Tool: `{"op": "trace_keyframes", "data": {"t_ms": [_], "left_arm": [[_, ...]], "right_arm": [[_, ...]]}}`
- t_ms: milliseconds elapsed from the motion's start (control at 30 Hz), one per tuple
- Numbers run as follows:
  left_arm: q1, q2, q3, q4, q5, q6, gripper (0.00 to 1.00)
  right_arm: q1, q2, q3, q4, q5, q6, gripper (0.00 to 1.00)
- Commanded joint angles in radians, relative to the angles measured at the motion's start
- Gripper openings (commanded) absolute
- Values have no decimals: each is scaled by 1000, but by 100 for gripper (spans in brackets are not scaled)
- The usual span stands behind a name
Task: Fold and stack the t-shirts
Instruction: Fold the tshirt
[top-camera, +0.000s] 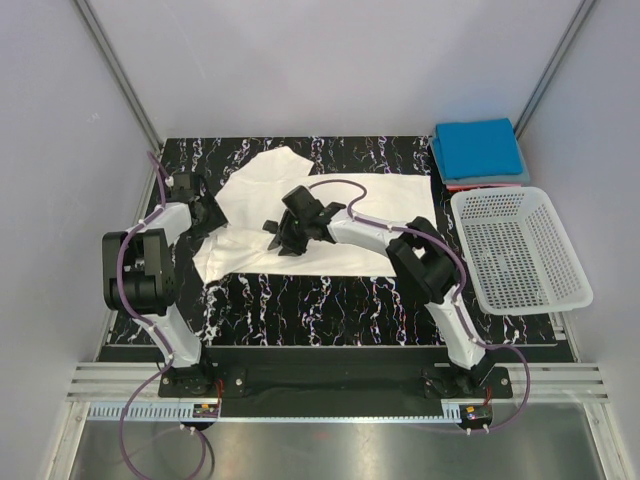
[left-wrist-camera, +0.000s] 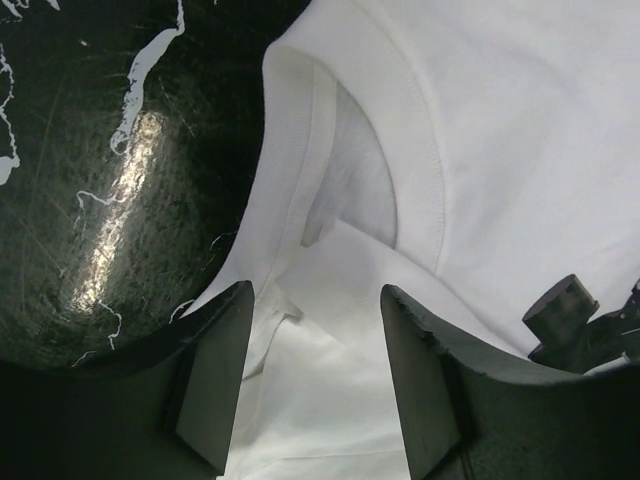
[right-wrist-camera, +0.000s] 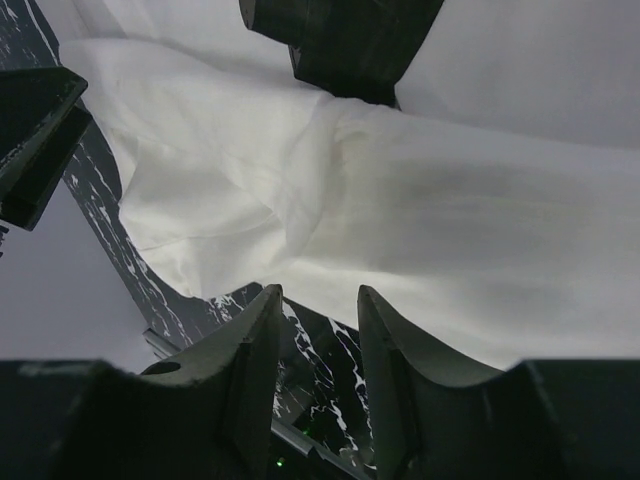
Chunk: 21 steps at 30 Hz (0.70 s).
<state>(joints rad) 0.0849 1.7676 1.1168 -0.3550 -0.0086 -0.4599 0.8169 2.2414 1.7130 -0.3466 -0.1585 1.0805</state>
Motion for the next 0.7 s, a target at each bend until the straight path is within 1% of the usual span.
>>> {"op": "trace_keyframes", "data": {"t_ms": [0,100,233,467,500,633,667], "left_arm": [[6,7,38,54,50,23,58],[6,9,38,60,67,17,54],[6,7,41,47,56,20,51],[6,13,40,54,50,17,45],[6,13,40,53,50,18,44],[6,15,52,56,50,18,36],[6,18,55,56,55,18,31]], "right_arm": [[13,38,69,3,40,102,43],[16,73,111,-15,51,113,43],[18,98,155,-55,74,114,44],[18,119,194,-49,74,127,43],[18,122,195,-46,77,128,42],[18,132,198,-26,77,130,35],[18,139,206,-25,77,130,33]]}}
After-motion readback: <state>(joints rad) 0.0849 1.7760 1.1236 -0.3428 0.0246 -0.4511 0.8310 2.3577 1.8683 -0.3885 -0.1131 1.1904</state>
